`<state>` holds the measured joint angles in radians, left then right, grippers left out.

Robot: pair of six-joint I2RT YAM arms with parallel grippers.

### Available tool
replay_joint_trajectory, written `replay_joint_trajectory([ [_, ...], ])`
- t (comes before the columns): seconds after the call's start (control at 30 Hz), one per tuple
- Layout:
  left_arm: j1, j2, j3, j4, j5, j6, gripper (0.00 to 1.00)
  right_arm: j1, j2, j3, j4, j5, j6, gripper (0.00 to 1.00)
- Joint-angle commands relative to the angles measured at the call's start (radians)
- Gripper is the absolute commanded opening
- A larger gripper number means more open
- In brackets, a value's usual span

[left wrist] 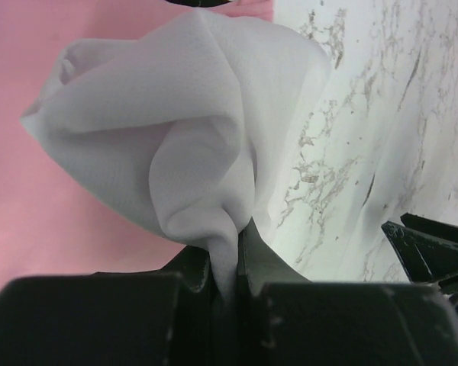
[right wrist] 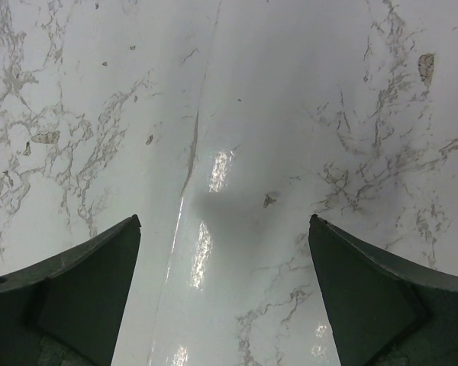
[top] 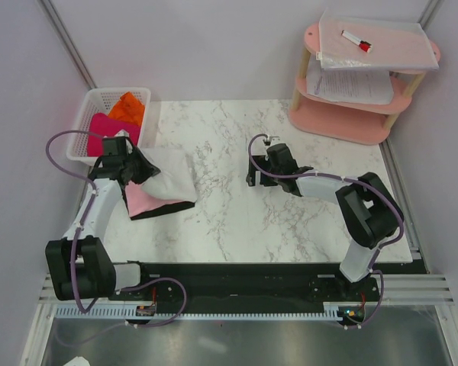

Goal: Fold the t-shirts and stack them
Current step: Put the neatly folded tshirt into the corner of the board with the left arm

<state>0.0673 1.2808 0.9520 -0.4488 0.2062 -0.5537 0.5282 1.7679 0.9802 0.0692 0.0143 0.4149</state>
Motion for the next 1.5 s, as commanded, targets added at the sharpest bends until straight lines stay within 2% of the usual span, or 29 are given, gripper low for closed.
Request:
replay_joint_trajectory([
  [0.0, 0.048, 0.014, -0.042, 0.079, -0.037, 0.001, 0.02, 0.007, 0.016, 0.008, 0.047, -0.046, 0.005, 0.98],
  [0.13, 0.098, 0.106, -0.047, 0.101, -0.001, 0.017, 0.02, 0.010, 0.031, 0.014, 0.050, -0.060, 0.009, 0.98],
  [0.33, 0.115, 0.225, -0.048, 0.165, -0.002, 0.017, 0.02, 0.023, 0.048, 0.021, 0.053, -0.076, 0.007, 0.98],
  [0.57, 0.118, 0.276, -0.050, 0.174, -0.020, 0.005, 0.02, 0.029, 0.061, 0.025, 0.058, -0.082, 0.004, 0.98],
  [0.63, 0.118, 0.261, -0.050, 0.159, -0.043, 0.008, 0.12, 0.029, 0.065, 0.028, 0.058, -0.083, 0.004, 0.98],
  [0.67, 0.118, 0.249, -0.052, 0.150, -0.056, 0.011, 0.29, 0.032, 0.064, 0.029, 0.058, -0.085, 0.004, 0.98],
  [0.7, 0.118, 0.205, -0.055, 0.128, -0.100, 0.008, 0.61, 0.032, 0.065, 0.029, 0.061, -0.088, 0.002, 0.98],
  [0.77, 0.118, 0.142, -0.076, 0.114, -0.154, 0.006, 0.79, 0.038, 0.065, 0.035, 0.063, -0.089, 0.002, 0.98],
  [0.8, 0.118, 0.061, -0.081, 0.107, -0.192, 0.006, 0.99, 0.036, 0.070, 0.037, 0.061, -0.089, 0.002, 0.98],
  [0.97, 0.117, -0.136, -0.058, 0.058, -0.240, 0.043, 1.00, 0.044, 0.090, 0.057, 0.064, -0.094, 0.004, 0.98],
  [1.1, 0.111, -0.175, -0.038, 0.064, -0.096, 0.052, 1.00, 0.052, 0.119, 0.078, 0.064, -0.099, 0.009, 0.98],
  [1.13, 0.112, -0.160, -0.035, 0.070, -0.073, 0.054, 0.95, 0.053, 0.122, 0.084, 0.064, -0.100, 0.009, 0.98],
  [1.17, 0.109, -0.150, -0.039, 0.088, -0.047, 0.052, 0.76, 0.055, 0.128, 0.086, 0.064, -0.102, 0.009, 0.98],
  [1.2, 0.109, -0.143, -0.051, 0.116, 0.037, 0.054, 0.53, 0.056, 0.131, 0.089, 0.064, -0.102, 0.009, 0.98],
  [1.23, 0.109, -0.133, -0.065, 0.151, 0.079, 0.043, 0.21, 0.056, 0.133, 0.089, 0.064, -0.100, 0.010, 0.98],
  [1.27, 0.109, -0.106, -0.105, 0.227, 0.128, 0.028, 0.02, 0.056, 0.137, 0.089, 0.064, -0.100, 0.010, 0.98],
  [1.3, 0.109, -0.091, -0.125, 0.275, 0.228, 0.012, 0.02, 0.056, 0.137, 0.091, 0.064, -0.100, 0.010, 0.98],
  [1.47, 0.109, 0.072, -0.243, 0.557, 0.445, -0.094, 0.02, 0.056, 0.145, 0.091, 0.061, -0.105, 0.007, 0.98],
])
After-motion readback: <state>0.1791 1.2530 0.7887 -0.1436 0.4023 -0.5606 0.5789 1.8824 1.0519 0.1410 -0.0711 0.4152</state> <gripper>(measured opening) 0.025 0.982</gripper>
